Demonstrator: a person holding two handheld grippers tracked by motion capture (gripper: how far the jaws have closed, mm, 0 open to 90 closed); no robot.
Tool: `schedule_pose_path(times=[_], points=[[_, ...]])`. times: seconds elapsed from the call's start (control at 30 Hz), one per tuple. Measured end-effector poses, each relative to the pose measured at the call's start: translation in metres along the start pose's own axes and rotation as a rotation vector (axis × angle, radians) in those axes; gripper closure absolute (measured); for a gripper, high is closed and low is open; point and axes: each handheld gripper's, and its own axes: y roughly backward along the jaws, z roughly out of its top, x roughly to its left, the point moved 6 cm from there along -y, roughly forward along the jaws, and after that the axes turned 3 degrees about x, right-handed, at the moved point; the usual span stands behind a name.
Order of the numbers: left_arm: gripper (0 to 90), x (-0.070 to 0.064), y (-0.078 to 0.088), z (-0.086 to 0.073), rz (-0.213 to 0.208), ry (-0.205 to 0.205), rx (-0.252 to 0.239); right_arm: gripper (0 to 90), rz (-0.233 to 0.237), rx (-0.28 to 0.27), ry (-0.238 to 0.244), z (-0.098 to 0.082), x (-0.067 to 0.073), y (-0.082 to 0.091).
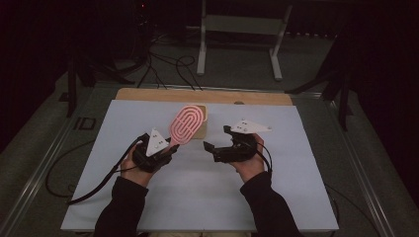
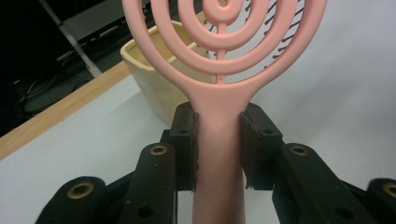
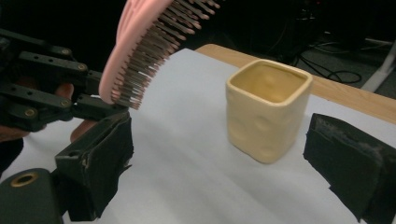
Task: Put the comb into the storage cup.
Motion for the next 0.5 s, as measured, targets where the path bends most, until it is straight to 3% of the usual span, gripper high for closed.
schedule_pose_path(times=[0.5], points=[[69.7, -0.008, -0.005, 0.000, -0.008, -0.017, -0.003, 8.1, 0.052, -0.020, -0.018, 0.011, 0.010, -0.009]])
